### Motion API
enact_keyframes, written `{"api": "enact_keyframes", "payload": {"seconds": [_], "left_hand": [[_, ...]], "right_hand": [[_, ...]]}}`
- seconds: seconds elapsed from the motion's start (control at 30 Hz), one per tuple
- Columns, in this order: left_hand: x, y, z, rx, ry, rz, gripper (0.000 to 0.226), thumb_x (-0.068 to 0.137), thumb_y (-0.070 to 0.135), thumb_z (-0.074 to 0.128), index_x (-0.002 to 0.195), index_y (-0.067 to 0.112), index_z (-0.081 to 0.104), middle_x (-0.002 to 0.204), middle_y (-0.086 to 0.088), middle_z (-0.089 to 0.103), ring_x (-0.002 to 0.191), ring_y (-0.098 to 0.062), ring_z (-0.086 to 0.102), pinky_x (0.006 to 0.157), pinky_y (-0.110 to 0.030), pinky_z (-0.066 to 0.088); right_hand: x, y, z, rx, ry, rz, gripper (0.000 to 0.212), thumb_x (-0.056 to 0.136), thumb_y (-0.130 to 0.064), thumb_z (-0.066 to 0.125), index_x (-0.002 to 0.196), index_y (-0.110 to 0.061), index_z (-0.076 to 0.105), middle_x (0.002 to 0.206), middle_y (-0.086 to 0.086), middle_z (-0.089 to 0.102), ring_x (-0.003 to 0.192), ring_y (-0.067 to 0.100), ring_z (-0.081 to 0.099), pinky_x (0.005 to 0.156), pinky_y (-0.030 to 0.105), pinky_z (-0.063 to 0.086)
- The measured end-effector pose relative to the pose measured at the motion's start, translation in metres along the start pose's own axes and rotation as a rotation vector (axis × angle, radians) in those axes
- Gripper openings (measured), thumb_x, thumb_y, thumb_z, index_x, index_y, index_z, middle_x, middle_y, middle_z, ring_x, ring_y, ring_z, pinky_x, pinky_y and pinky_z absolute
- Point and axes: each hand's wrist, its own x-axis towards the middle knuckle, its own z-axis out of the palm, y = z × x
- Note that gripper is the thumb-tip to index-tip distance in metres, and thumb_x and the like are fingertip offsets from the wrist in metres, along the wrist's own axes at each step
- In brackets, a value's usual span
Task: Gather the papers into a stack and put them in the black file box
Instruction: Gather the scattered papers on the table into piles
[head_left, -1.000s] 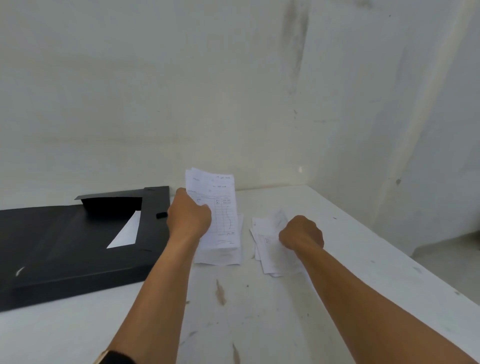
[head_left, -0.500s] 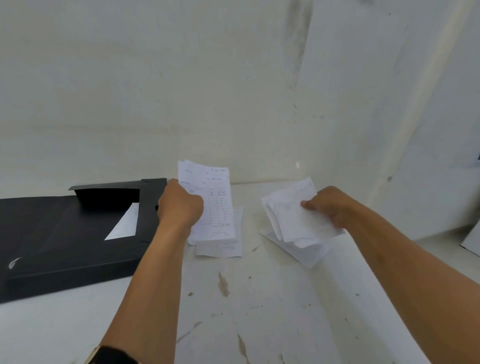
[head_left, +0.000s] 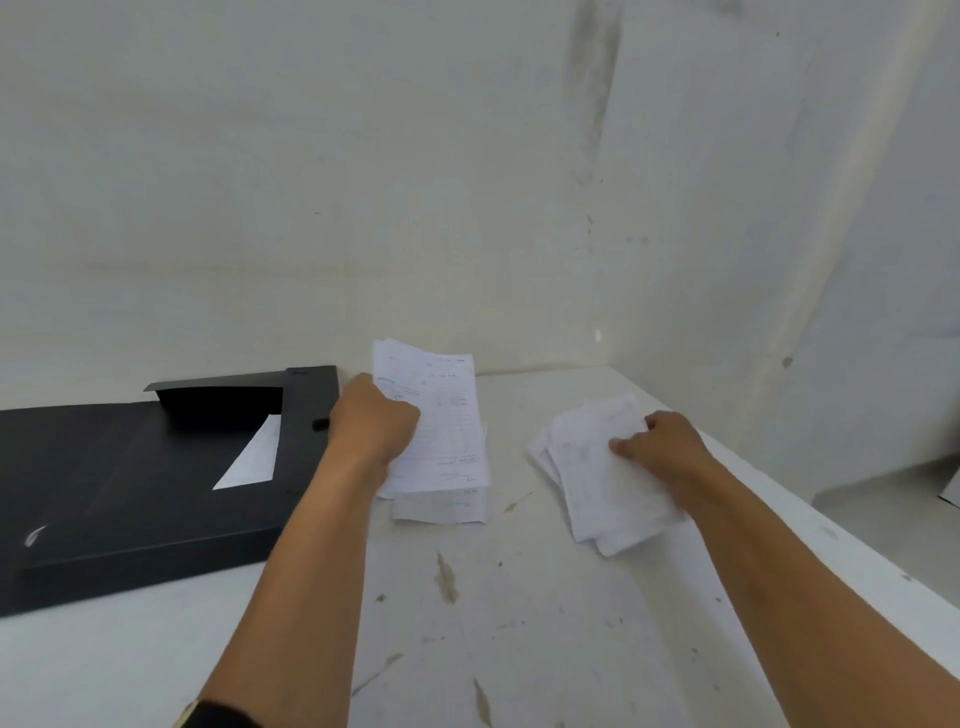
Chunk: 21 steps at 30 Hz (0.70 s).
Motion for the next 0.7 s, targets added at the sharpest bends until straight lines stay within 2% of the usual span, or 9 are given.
{"api": "enact_keyframes", "payload": {"seconds": [0.07, 0.1, 0.17, 0.23, 0.3, 0.37, 0.5, 0.6, 0.7], "left_hand": [[-0.003, -0.002, 0.018, 0.057, -0.019, -0.023, 0.016, 0.088, 0.003, 0.056, 0.1, 0.006, 0.065, 0.101, -0.008, 0.07, 0.088, -0.027, 0.065, 0.08, -0.038, 0.057], [-0.005, -0.004, 0.028, 0.112, -0.023, -0.037, 0.019, 0.088, 0.005, 0.056, 0.105, 0.005, 0.065, 0.102, -0.011, 0.069, 0.086, -0.027, 0.065, 0.073, -0.036, 0.057], [-0.013, -0.011, 0.047, 0.265, -0.034, -0.052, 0.024, 0.088, 0.007, 0.053, 0.11, 0.003, 0.062, 0.104, -0.013, 0.068, 0.079, -0.025, 0.06, 0.056, -0.029, 0.047], [-0.02, -0.019, 0.061, 0.41, -0.037, -0.062, 0.028, 0.088, 0.007, 0.052, 0.114, 0.002, 0.059, 0.107, -0.014, 0.066, 0.078, -0.024, 0.058, 0.054, -0.027, 0.043], [-0.025, -0.028, 0.07, 0.551, -0.017, -0.06, 0.03, 0.088, 0.011, 0.053, 0.116, 0.004, 0.057, 0.115, -0.013, 0.063, 0.094, -0.028, 0.06, 0.071, -0.031, 0.05], [-0.028, -0.032, 0.076, 0.718, -0.003, -0.084, 0.031, 0.087, 0.016, 0.055, 0.117, 0.009, 0.056, 0.126, -0.014, 0.054, 0.115, -0.033, 0.052, 0.092, -0.036, 0.048], [-0.03, -0.028, 0.082, 0.851, 0.031, -0.151, 0.029, 0.086, 0.021, 0.059, 0.114, 0.015, 0.054, 0.134, -0.016, 0.044, 0.126, -0.035, 0.04, 0.105, -0.043, 0.036], [-0.028, -0.026, 0.083, 0.85, 0.029, -0.18, 0.027, 0.085, 0.019, 0.059, 0.112, 0.014, 0.055, 0.133, -0.017, 0.044, 0.123, -0.036, 0.042, 0.106, -0.043, 0.037], [-0.028, -0.021, 0.082, 0.865, 0.015, -0.165, 0.018, 0.084, 0.018, 0.059, 0.101, 0.016, 0.052, 0.13, -0.016, 0.048, 0.119, -0.035, 0.047, 0.104, -0.041, 0.038]], "right_hand": [[-0.008, 0.001, 0.0, 0.343, -0.023, 0.006, 0.019, 0.082, -0.015, 0.075, 0.096, -0.005, 0.068, 0.102, 0.014, 0.071, 0.091, 0.033, 0.068, 0.086, 0.047, 0.056], [-0.012, 0.001, 0.003, 0.462, -0.046, 0.024, 0.015, 0.082, -0.012, 0.075, 0.094, -0.005, 0.068, 0.1, 0.014, 0.071, 0.089, 0.033, 0.069, 0.084, 0.045, 0.056], [-0.018, 0.002, 0.015, 0.538, -0.053, 0.025, 0.015, 0.084, -0.01, 0.073, 0.097, -0.005, 0.07, 0.096, 0.011, 0.071, 0.088, 0.031, 0.068, 0.081, 0.042, 0.056], [-0.022, 0.005, 0.031, 0.397, 0.032, -0.029, 0.015, 0.086, -0.018, 0.07, 0.098, -0.008, 0.071, 0.097, 0.009, 0.072, 0.091, 0.032, 0.068, 0.085, 0.044, 0.056], [-0.027, 0.008, 0.043, 0.089, 0.152, -0.083, 0.029, 0.089, -0.027, 0.065, 0.11, -0.008, 0.068, 0.109, 0.012, 0.07, 0.101, 0.035, 0.065, 0.089, 0.041, 0.053], [-0.036, 0.008, 0.05, -0.123, 0.237, -0.121, 0.031, 0.092, -0.029, 0.06, 0.115, -0.007, 0.062, 0.114, 0.015, 0.067, 0.103, 0.038, 0.062, 0.082, 0.037, 0.047], [-0.042, 0.007, 0.055, -0.182, 0.314, -0.202, 0.015, 0.092, -0.026, 0.058, 0.092, -0.011, 0.054, 0.096, 0.015, 0.068, 0.086, 0.037, 0.062, 0.067, 0.034, 0.043], [-0.042, 0.007, 0.057, -0.177, 0.302, -0.229, 0.014, 0.093, -0.025, 0.057, 0.089, -0.013, 0.052, 0.093, 0.013, 0.068, 0.084, 0.037, 0.062, 0.066, 0.034, 0.043], [-0.042, 0.009, 0.057, -0.161, 0.286, -0.235, 0.014, 0.093, -0.025, 0.057, 0.092, -0.011, 0.054, 0.094, 0.013, 0.067, 0.086, 0.036, 0.062, 0.066, 0.033, 0.043]]}}
